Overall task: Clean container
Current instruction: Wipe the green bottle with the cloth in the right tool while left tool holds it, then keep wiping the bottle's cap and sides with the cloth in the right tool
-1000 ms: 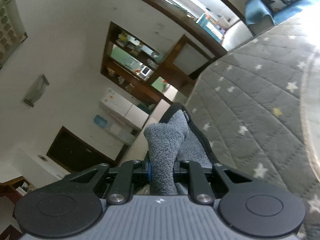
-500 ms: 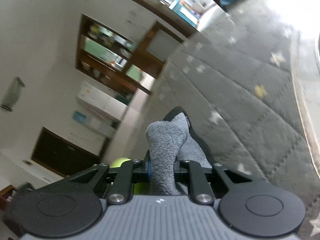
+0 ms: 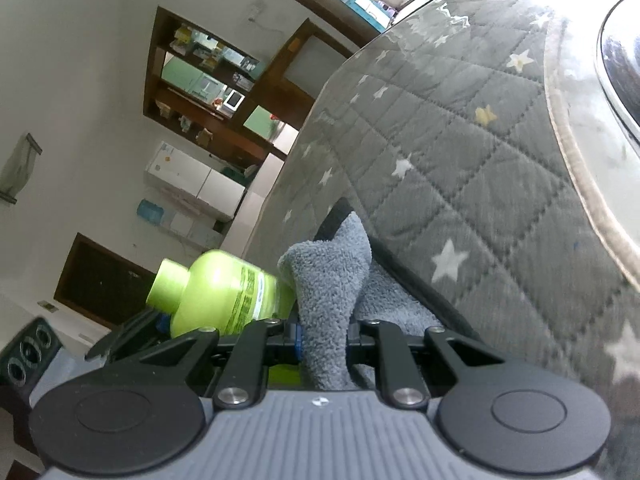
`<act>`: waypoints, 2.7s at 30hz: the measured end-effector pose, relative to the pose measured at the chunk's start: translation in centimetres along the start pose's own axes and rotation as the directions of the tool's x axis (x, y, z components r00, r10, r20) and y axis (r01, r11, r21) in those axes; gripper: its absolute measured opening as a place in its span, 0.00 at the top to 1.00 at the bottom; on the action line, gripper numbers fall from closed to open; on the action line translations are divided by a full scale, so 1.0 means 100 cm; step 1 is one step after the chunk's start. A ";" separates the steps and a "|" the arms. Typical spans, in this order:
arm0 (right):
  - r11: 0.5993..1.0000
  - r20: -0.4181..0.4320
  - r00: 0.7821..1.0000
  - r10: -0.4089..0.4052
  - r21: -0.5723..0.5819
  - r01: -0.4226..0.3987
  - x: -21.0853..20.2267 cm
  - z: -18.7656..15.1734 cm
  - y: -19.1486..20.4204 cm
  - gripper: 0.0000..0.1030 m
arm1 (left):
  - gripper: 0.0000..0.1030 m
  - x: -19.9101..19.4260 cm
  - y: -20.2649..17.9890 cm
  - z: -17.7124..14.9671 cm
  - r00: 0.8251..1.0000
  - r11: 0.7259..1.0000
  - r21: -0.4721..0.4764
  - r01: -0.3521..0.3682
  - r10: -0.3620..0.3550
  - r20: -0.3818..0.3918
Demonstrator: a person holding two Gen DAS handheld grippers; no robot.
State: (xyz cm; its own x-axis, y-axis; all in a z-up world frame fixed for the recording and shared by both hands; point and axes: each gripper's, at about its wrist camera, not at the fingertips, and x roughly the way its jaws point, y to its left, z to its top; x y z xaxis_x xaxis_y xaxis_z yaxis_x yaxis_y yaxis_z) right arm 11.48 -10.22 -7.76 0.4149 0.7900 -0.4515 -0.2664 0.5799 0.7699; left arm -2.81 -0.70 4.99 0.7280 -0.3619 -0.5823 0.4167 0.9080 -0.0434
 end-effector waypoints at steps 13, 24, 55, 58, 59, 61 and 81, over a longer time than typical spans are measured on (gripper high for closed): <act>0.991 0.147 0.980 0.131 -0.043 -0.126 -0.057 0.003 0.034 0.86 | 0.32 -0.002 -0.009 -0.008 0.997 0.998 0.022 0.053 -0.054 0.050; 0.997 0.203 0.977 0.068 0.010 -0.072 -0.076 0.009 0.019 0.85 | 0.32 0.009 -0.036 -0.008 0.982 0.979 0.137 0.154 -0.166 0.084; 0.991 0.198 0.972 0.125 0.015 -0.131 -0.081 -0.011 0.013 0.86 | 0.32 -0.002 -0.038 -0.011 0.992 0.983 0.149 0.104 -0.114 0.061; 0.991 0.186 0.973 0.136 -0.011 -0.136 -0.076 -0.004 0.027 0.86 | 0.32 -0.002 -0.039 -0.012 0.992 0.984 0.149 0.101 -0.112 0.064; 0.991 0.183 0.974 0.137 -0.016 -0.136 -0.073 -0.001 0.029 0.86 | 0.32 -0.003 -0.039 -0.012 0.992 0.984 0.148 0.102 -0.112 0.065; 0.990 0.179 0.974 0.140 0.002 -0.143 -0.066 0.004 0.027 0.85 | 0.32 -0.003 -0.038 -0.012 0.991 0.984 0.148 0.103 -0.113 0.065; 0.986 0.050 0.998 0.048 0.155 -0.055 -0.017 -0.005 -0.035 0.85 | 0.31 -0.013 -0.029 -0.013 0.992 0.977 0.187 0.103 -0.114 0.050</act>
State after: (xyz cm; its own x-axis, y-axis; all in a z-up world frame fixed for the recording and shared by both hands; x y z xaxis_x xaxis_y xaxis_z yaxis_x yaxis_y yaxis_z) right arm 11.32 -13.48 -9.93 0.4444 0.8060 -0.3910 -0.1504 0.4974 0.8544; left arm -5.69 -2.63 4.85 0.7020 -0.4734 -0.5321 0.5838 0.8104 0.0492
